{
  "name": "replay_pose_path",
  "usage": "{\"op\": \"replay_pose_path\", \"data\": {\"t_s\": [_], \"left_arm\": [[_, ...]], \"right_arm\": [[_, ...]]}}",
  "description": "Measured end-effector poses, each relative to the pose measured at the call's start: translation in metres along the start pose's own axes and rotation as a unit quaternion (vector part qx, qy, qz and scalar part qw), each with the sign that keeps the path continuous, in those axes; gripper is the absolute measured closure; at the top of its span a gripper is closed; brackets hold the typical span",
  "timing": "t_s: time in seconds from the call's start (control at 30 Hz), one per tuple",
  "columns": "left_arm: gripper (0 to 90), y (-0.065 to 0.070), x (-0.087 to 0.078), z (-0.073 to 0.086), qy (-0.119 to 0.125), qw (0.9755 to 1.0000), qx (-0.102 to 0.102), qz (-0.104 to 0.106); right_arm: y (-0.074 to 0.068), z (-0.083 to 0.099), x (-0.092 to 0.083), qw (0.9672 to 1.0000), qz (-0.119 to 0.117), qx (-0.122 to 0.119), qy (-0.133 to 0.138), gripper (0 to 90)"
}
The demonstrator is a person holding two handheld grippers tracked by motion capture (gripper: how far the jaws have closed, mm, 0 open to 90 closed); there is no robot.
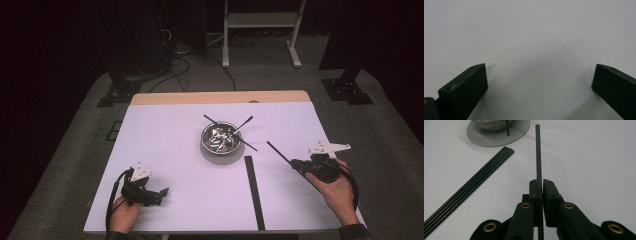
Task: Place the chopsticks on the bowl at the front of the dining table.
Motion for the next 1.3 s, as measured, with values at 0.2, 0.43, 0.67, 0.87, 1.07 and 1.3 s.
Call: {"op": "replay_pose_path", "data": {"t_s": [0.2, 0.43, 0.67, 0.87, 1.07, 1.3], "left_arm": [[0.0, 0.000, 0.000, 0.000, 0.000, 1.0000, 0.000, 0.000], [0.0, 0.000, 0.000, 0.000, 0.002, 1.0000, -0.001, 0.000], [0.0, 0.000, 0.000, 0.000, 0.002, 1.0000, -0.001, 0.000], [0.0, 0.000, 0.000, 0.000, 0.000, 1.0000, 0.002, 0.000], [0.0, 0.000, 0.000, 0.000, 0.000, 1.0000, 0.000, 0.000], [0.0, 0.000, 0.000, 0.000, 0.000, 1.0000, 0.000, 0.000]], "right_arm": [[-0.001, -0.008, -0.003, 0.9999, -0.008, 0.003, 0.009, 85.5], [-0.004, -0.016, -0.005, 0.9998, -0.011, 0.000, 0.018, 85.5], [-0.010, -0.027, -0.005, 0.9994, -0.018, -0.006, 0.027, 85.5], [-0.015, -0.036, -0.005, 0.9991, -0.024, -0.012, 0.033, 85.5], [-0.021, -0.045, -0.003, 0.9986, -0.031, -0.017, 0.039, 85.5], [-0.029, -0.055, 0.000, 0.9979, -0.039, -0.023, 0.045, 85.5]]}}
Point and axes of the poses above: each handheld gripper's, and its own axes: x roughly forward along the jaws, z roughly out of its underside, y roughly to its right, the point moved 2 cm from there along x, roughly forward along the jaws, and after that the axes turned 14 degrees about z, right-handed, at the moved point
